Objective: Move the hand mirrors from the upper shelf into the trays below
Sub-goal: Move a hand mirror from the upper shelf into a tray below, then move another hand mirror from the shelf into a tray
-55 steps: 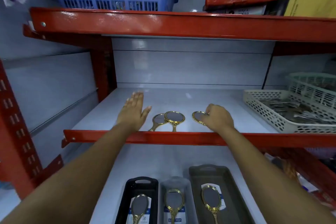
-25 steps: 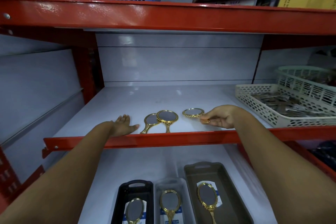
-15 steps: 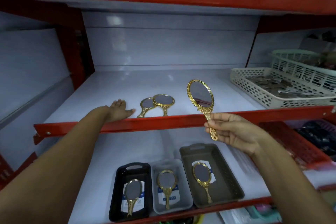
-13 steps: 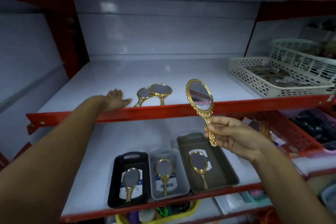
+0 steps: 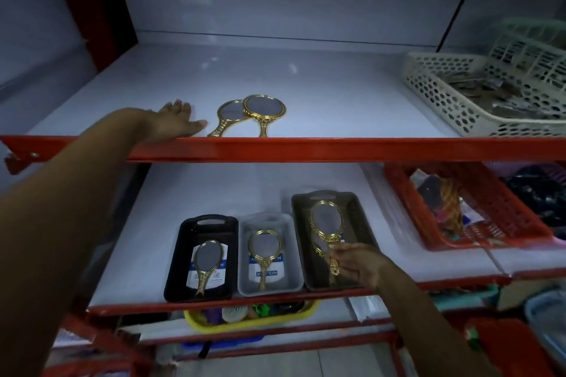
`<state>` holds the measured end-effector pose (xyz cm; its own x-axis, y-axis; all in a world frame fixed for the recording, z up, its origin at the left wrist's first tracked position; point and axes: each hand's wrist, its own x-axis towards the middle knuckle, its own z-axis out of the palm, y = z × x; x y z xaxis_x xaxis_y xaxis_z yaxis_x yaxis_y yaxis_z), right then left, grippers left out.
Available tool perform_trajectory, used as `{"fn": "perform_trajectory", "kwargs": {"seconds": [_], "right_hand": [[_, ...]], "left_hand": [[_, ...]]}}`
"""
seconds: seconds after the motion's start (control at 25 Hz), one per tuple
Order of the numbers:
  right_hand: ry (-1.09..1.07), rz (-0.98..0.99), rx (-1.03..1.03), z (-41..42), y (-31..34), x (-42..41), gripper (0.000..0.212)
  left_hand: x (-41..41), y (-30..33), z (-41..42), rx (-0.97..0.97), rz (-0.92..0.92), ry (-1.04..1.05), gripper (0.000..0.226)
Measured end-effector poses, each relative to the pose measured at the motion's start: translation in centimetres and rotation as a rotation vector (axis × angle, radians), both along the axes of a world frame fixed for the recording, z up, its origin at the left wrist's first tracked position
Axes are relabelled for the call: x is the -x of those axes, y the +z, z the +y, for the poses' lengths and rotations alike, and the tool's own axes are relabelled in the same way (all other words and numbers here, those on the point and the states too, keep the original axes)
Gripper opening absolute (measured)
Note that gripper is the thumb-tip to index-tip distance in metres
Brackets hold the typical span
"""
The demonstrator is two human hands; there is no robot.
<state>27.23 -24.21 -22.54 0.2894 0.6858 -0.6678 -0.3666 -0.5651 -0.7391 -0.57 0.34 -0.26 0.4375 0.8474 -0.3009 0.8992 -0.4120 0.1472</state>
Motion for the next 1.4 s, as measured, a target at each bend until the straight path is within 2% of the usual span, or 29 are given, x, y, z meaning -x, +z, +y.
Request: {"fn": "perform_trajectory", "kwargs": {"seconds": [0.12,0.16,0.32,0.44,0.52,0.68,0.8,0.88,1.0,1.08,1.28,1.4], "right_hand": [[-0.046,-0.039,0.105,1.7,-2.5,-1.7,0.042],[0.013,-0.021,0.126,3.3,-3.8,-2.5,0.040],[0.016,-0.023,0.213,4.1,-4.6,-2.9,0.016],[0.017,-0.055,0.226,3.8,-5.5,-3.0,0.018],[0.000,-0.100,0.217,3.7,-5.8,-2.7,0.012],[-0.035,-0.315,0.254,3.8,-6.6,-2.4,0.014],[0.138,-0.685,0.281,3.4,-6.6,-1.8,0.029],[0.236,-0.978,0.156,2.4,-5.2,-0.7,0.036],[0.312,-1.282,-0.154,0.3,-1.5,2.3,0.069],[0.344,-1.508,-0.350,-0.3,1.9,4.1,0.077],[0.309,-1.610,-0.631,2.2,12.0,7.2,0.073],[0.321,-1.563,-0.746,5.3,17.0,9.2,0.075]], "left_hand": [[0.6,0.0,0.1,0.046,0.055,-0.052,0.075],[0.5,-0.3,0.7,0.037,0.058,-0.011,0.075],[0.3,0.0,0.3,0.031,0.018,0.000,0.072],[-0.1,0.2,0.0,0.035,0.027,0.003,0.071],[0.0,0.1,0.1,0.042,0.032,0.001,0.071],[-0.1,0.3,-0.4,0.032,0.036,0.001,0.070],[-0.1,0.5,-0.4,0.026,0.046,-0.012,0.070],[0.0,0.5,-0.6,0.033,0.039,-0.012,0.070],[0.1,0.5,-0.6,0.026,0.032,-0.021,0.071],[0.2,0.5,-0.6,0.023,0.037,-0.032,0.072],[0.4,0.8,-0.6,0.032,0.012,-0.022,0.072],[0.6,0.5,-0.2,0.028,0.015,-0.022,0.073]]}}
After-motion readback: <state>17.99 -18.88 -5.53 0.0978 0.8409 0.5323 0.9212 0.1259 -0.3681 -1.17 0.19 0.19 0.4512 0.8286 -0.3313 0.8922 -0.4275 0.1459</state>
